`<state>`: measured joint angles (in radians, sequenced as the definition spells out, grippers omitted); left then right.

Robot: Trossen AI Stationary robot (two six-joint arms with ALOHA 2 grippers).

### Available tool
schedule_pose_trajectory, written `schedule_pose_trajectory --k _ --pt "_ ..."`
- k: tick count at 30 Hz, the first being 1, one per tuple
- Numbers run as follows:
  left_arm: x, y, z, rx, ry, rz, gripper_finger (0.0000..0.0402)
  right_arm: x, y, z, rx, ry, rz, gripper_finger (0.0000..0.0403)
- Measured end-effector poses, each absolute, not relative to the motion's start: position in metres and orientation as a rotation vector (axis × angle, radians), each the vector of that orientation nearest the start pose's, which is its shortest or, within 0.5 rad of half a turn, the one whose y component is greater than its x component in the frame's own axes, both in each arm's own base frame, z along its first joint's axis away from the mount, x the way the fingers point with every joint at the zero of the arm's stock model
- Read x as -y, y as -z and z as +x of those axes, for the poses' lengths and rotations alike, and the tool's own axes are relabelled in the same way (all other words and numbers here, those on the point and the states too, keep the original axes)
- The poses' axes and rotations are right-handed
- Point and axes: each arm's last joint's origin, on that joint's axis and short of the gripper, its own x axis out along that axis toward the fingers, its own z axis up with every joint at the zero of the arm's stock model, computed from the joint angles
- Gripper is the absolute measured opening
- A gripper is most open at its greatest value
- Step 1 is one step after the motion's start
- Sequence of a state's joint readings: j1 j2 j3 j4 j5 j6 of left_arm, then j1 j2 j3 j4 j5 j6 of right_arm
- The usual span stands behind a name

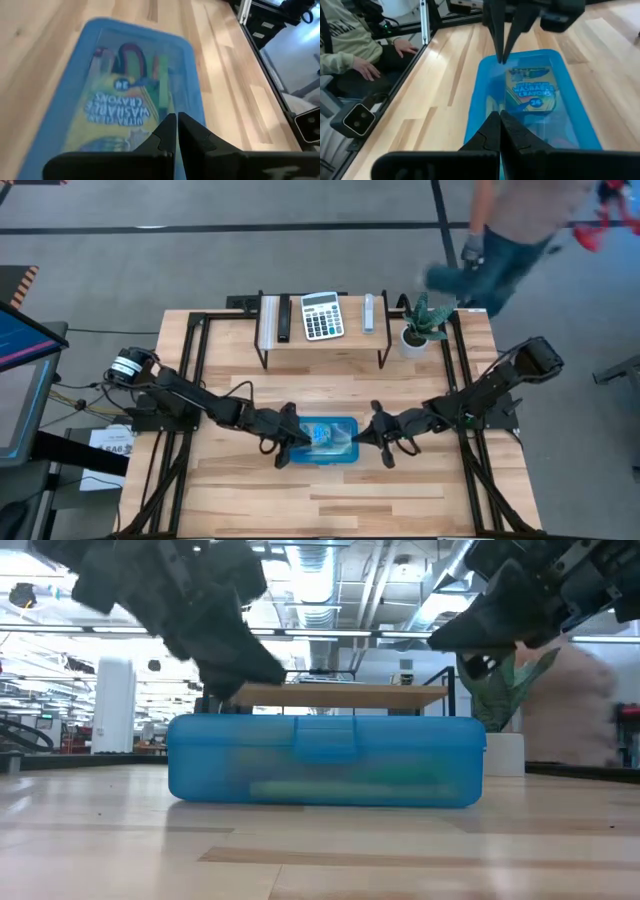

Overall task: Pack school essentials
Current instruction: Return to Home Position

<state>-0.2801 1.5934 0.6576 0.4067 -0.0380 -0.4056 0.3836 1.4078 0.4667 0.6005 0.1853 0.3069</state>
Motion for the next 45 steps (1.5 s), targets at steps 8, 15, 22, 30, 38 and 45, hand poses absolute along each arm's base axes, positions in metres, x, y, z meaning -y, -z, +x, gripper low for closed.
schedule_pose_trajectory --k 8,15,22,30,38,45 --pt "0.08 -0.213 0.281 -0.409 0.158 -0.148 0.0004 -0.09 -0.182 0.237 -0.335 -0.154 0.177 0.0013" --pt "0.075 -0.249 0.254 -0.274 0.107 -0.066 0.0004 -0.088 -0.193 0.233 -0.298 -0.161 0.142 0.0013" --pt "0.071 -0.258 0.239 -0.263 0.111 -0.048 0.0004 -0.087 -0.199 0.229 -0.271 -0.15 0.098 0.0013" --pt "0.076 -0.276 0.222 -0.185 0.141 0.032 0.0004 -0.082 -0.22 0.217 -0.196 -0.164 0.035 0.0013" --pt "0.076 -0.279 0.214 -0.188 0.119 0.083 0.0004 -0.072 -0.238 0.198 -0.166 -0.131 -0.011 0.0013" --pt "0.065 -0.257 0.202 -0.072 0.078 0.109 0.0004 -0.066 -0.246 0.183 -0.112 -0.111 -0.041 0.0013"
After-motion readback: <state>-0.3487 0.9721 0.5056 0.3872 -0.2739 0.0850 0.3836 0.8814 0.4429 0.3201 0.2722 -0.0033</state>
